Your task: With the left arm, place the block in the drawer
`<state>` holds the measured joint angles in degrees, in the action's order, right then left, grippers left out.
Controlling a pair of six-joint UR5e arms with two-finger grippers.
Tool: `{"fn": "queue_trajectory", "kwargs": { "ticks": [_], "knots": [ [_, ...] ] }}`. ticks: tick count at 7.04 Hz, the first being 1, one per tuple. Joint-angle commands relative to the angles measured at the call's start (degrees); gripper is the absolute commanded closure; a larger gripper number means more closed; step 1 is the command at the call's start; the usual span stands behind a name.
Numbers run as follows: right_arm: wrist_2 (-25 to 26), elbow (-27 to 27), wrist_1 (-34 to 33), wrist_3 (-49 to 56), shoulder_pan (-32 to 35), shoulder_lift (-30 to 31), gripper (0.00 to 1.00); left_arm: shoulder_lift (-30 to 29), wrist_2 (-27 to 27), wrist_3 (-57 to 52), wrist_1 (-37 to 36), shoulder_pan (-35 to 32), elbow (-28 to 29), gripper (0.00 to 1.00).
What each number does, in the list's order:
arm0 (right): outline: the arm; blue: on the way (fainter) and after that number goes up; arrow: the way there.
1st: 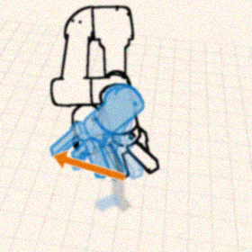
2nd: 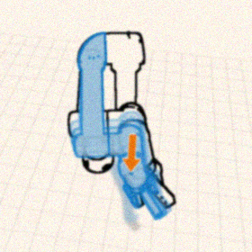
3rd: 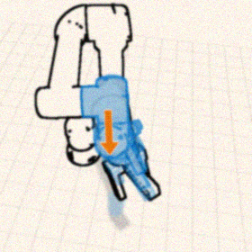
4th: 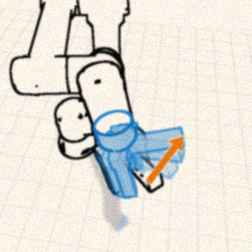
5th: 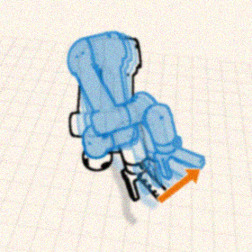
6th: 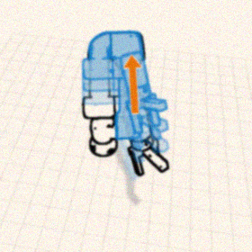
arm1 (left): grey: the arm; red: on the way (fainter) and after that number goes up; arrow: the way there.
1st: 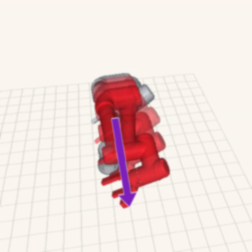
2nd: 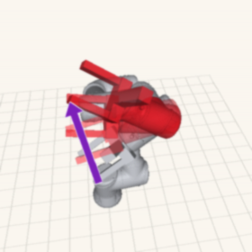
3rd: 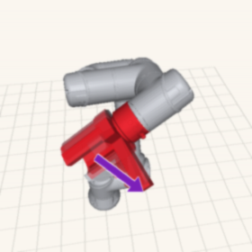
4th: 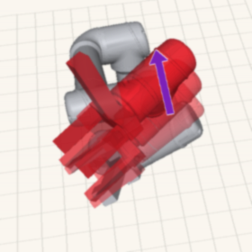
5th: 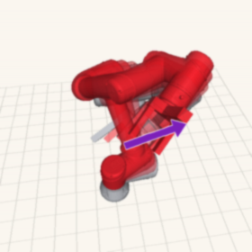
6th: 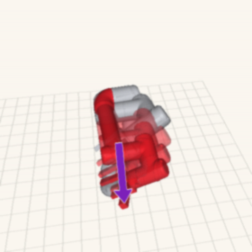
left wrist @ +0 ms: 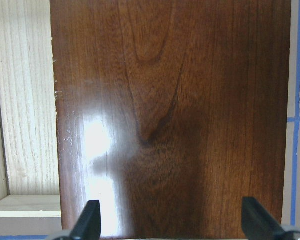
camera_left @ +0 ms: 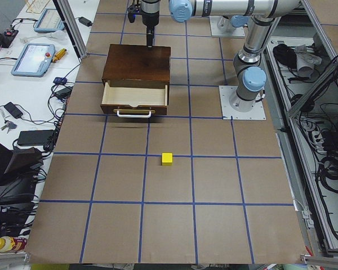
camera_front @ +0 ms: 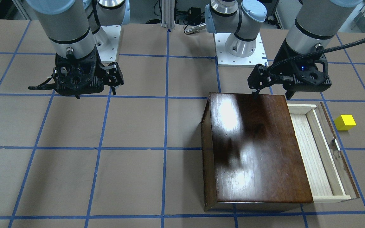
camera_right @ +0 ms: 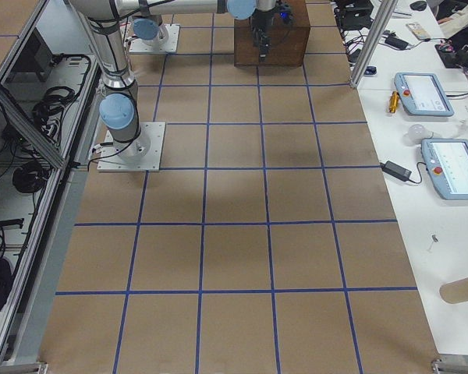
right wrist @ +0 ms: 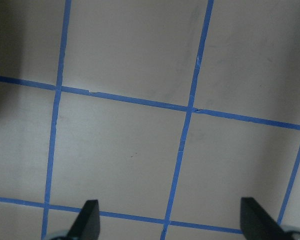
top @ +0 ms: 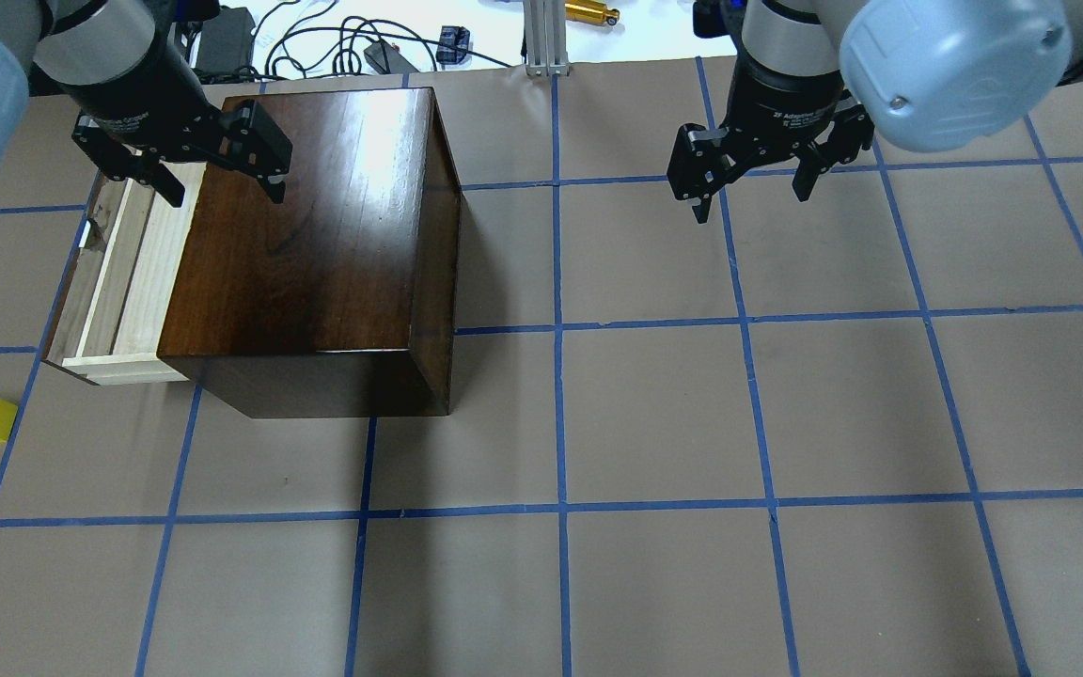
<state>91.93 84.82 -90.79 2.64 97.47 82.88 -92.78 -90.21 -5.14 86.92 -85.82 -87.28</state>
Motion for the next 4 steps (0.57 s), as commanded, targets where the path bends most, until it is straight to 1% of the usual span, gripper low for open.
{"fn": "queue_trajectory", "kwargs": {
  "ticks": [1, 3, 4],
  "knots": [
    [0.0, 0.0, 0.0, 0.0, 0.0, 0.0, 0.00, 0.4, -0.4, -6.5, -0.1, 2.2, -0.2, 0.00],
    [0.0, 0.0, 0.0, 0.0, 0.0, 0.0, 0.00, 1.5, -0.2, -18.5, 1.0, 9.9, -1.0, 0.00],
    [0.0, 0.0, 0.0, 0.0, 0.0, 0.0, 0.00, 1.8, -0.3, -26.6, 2.4, 13.4, -1.0, 0.00]
  ]
}}
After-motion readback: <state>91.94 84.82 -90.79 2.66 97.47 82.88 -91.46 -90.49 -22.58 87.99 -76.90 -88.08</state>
